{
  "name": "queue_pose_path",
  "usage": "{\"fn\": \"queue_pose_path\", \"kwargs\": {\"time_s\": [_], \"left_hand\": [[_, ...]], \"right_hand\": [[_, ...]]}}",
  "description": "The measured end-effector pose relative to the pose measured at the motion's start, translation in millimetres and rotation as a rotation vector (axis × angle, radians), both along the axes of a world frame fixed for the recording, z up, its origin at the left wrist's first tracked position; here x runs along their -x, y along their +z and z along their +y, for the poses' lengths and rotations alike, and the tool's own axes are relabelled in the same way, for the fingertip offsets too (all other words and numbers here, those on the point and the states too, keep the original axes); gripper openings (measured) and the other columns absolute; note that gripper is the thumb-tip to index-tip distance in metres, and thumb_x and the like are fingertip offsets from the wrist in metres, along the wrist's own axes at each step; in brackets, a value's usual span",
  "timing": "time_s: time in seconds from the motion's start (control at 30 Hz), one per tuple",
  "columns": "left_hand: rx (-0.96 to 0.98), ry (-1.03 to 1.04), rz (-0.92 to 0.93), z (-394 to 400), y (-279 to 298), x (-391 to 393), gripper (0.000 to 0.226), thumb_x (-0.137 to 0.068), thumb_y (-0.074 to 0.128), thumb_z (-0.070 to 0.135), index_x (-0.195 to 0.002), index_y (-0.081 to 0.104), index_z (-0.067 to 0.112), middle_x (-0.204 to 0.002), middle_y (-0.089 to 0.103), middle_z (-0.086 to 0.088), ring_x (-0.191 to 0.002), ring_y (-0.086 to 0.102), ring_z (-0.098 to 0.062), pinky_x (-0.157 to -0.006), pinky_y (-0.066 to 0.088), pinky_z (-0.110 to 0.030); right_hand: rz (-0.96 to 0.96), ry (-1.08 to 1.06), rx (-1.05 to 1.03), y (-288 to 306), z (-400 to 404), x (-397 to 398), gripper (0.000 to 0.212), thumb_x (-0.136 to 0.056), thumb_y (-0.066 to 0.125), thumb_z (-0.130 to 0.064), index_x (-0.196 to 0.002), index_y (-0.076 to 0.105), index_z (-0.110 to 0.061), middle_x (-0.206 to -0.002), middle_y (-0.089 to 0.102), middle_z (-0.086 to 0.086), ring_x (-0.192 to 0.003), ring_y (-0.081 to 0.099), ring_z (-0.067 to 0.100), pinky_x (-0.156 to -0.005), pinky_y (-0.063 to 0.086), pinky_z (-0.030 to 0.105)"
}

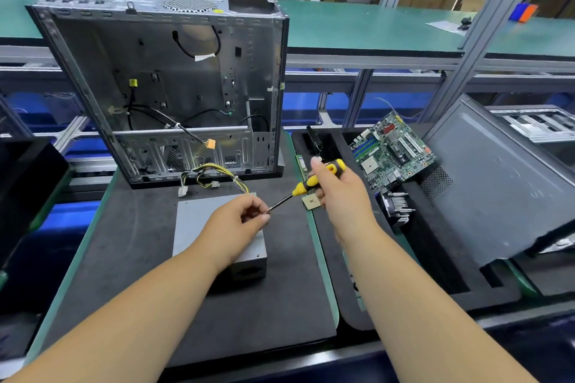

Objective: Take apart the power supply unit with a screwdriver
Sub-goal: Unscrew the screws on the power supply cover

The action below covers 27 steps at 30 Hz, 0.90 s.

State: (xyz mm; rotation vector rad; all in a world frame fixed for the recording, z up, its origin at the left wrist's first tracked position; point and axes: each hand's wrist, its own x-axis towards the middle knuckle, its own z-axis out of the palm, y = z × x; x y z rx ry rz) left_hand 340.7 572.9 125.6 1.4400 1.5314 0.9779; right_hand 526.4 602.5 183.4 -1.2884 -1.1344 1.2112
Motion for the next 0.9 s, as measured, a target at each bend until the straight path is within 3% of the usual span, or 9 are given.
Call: {"fn": "queue_pose_path", "kwargs": {"time_s": [0.1,0.3,0.43,0.6,0.77,0.9], "left_hand": [[-0.004,-0.007,-0.081,7.3,5.4,-22.1,0.018,-0.09,0.066,0.005,-0.085,0.065,0.022,-0.08,0.064,0.002,-0.07,0.058,-0.008,-0.067,0.047,-0.014],[0.066,-0.033,-0.049,18.4,1.1,-73.7,0.016,-0.088,0.067,0.008,-0.083,0.066,0.024,-0.081,0.065,0.001,-0.075,0.057,-0.015,-0.077,0.05,-0.031],[0.131,-0.031,0.014,19.6,-7.0,-110.4,0.012,-0.089,0.066,0.015,-0.081,0.067,0.024,-0.079,0.068,-0.001,-0.071,0.059,-0.013,-0.069,0.05,-0.028],[0.121,-0.108,0.101,15.8,-11.9,-157.2,0.015,-0.092,0.064,0.025,-0.077,0.067,0.026,-0.079,0.07,-0.001,-0.073,0.063,-0.02,-0.073,0.053,-0.033],[0.103,-0.151,0.109,18.3,-12.0,-184.6,0.011,-0.091,0.066,0.021,-0.085,0.07,0.028,-0.082,0.069,0.0,-0.071,0.057,-0.012,-0.068,0.049,-0.023],[0.134,-0.248,0.01,15.4,-6.6,-187.0,0.03,-0.088,0.069,0.009,-0.104,0.073,0.035,-0.088,0.068,0.006,-0.075,0.058,-0.004,-0.072,0.049,-0.015]], "right_hand": [[0.048,-0.103,-0.02,-2.1,5.7,-21.7,0.028,-0.088,0.066,-0.044,-0.081,0.062,-0.017,-0.057,0.058,-0.01,-0.052,0.044,0.006,-0.051,0.04,0.019],[0.077,-0.225,-0.031,-10.5,4.4,-68.9,0.037,-0.074,0.066,-0.057,-0.08,0.063,-0.021,-0.062,0.057,-0.011,-0.054,0.047,0.005,-0.058,0.039,0.028],[0.122,-0.33,-0.06,-15.3,2.5,-105.9,0.027,-0.083,0.068,-0.045,-0.077,0.057,-0.021,-0.066,0.058,-0.008,-0.054,0.048,0.006,-0.054,0.041,0.023],[0.18,-0.348,-0.063,-16.5,-4.6,-145.8,0.026,-0.092,0.066,-0.034,-0.078,0.052,-0.018,-0.072,0.063,0.003,-0.06,0.05,0.015,-0.053,0.041,0.022],[0.153,-0.365,-0.067,-16.4,-7.4,-170.3,0.022,-0.093,0.065,-0.032,-0.083,0.056,-0.015,-0.063,0.063,-0.008,-0.054,0.05,0.006,-0.052,0.043,0.016],[0.141,-0.338,-0.061,-15.5,-4.4,-172.4,0.022,-0.093,0.065,-0.033,-0.08,0.056,-0.017,-0.065,0.061,-0.007,-0.054,0.049,0.006,-0.055,0.042,0.02]]}}
